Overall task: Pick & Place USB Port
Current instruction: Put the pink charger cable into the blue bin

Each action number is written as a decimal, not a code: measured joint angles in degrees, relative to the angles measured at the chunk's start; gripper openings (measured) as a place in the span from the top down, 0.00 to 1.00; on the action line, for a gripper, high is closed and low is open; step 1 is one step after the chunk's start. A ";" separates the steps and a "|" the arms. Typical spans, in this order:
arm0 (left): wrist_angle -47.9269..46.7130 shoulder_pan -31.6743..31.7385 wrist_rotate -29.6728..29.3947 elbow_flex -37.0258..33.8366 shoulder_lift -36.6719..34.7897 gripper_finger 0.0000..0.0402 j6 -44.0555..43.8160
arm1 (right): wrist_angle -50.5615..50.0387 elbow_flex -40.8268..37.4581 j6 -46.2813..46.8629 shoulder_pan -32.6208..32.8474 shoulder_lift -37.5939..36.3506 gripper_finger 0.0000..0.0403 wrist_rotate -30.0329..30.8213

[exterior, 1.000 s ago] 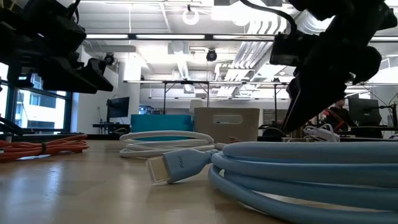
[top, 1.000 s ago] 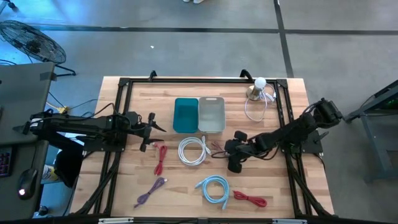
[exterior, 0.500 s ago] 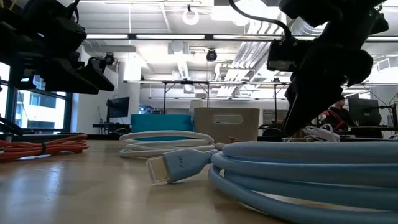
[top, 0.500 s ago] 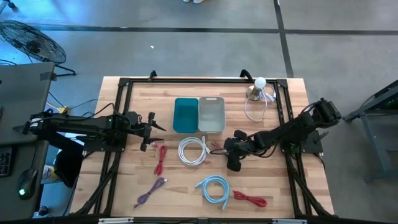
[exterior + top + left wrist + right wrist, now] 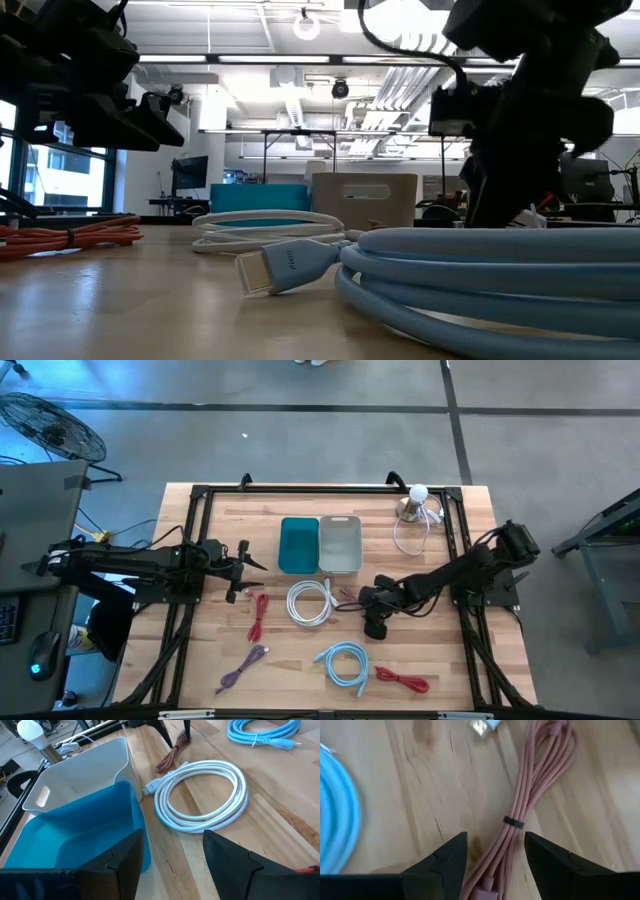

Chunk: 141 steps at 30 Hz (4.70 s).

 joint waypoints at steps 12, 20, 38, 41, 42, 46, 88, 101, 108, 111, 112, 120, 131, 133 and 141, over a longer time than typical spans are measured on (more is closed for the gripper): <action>-0.03 0.00 0.22 0.00 0.00 0.50 -0.19 | 1.43 0.08 -4.04 -2.05 1.54 0.80 0.70; -0.03 0.00 0.20 0.00 0.00 0.50 -0.19 | 1.55 0.11 -6.13 -2.50 1.52 0.97 1.58; 17.20 -0.02 5.22 -0.02 0.02 0.50 -1.78 | 5.35 8.27 -21.44 3.66 -5.80 0.98 16.78; 22.25 0.00 7.31 -0.02 0.02 0.50 -2.06 | 5.34 11.35 -26.54 4.22 -5.98 0.98 19.51; 23.60 0.00 8.49 -0.02 0.04 0.50 -2.46 | 5.26 12.26 -28.31 4.22 -5.98 0.98 19.97; 29.59 -0.04 10.12 -0.04 1.70 0.50 -3.67 | 10.46 13.82 -35.42 3.24 -5.98 0.98 19.48; 55.11 0.00 17.14 19.76 40.87 0.57 -0.13 | 33.82 13.88 -54.45 -7.11 -2.90 0.98 3.99; 54.97 -0.02 17.15 19.76 40.87 0.98 2.83 | 33.52 13.97 -54.43 -7.12 -2.90 0.97 5.91; 54.84 0.04 15.41 19.78 40.76 0.98 3.02 | 33.46 13.97 -52.52 -4.92 -2.90 0.73 14.55; 54.01 0.04 15.43 19.78 40.68 0.98 3.36 | 33.47 13.97 -53.33 -3.78 -2.90 0.63 18.15; 53.60 0.04 15.43 19.78 40.68 0.98 3.42 | 33.47 13.97 -53.77 -3.35 -2.90 0.59 19.92; 41.78 1.32 10.75 19.80 35.31 0.98 7.69 | 32.05 13.97 -55.96 -0.01 -2.88 0.39 35.48; 16.52 11.30 1.49 19.82 23.27 0.98 13.48 | 30.46 13.94 -55.41 1.68 -2.87 0.37 36.85; 14.47 13.92 1.47 19.82 23.30 0.98 13.36 | 30.60 13.94 -55.39 1.68 -2.89 0.37 36.75; 12.81 20.97 6.47 19.82 29.42 0.98 16.40 | 30.91 13.94 -54.76 1.68 -2.88 0.37 35.79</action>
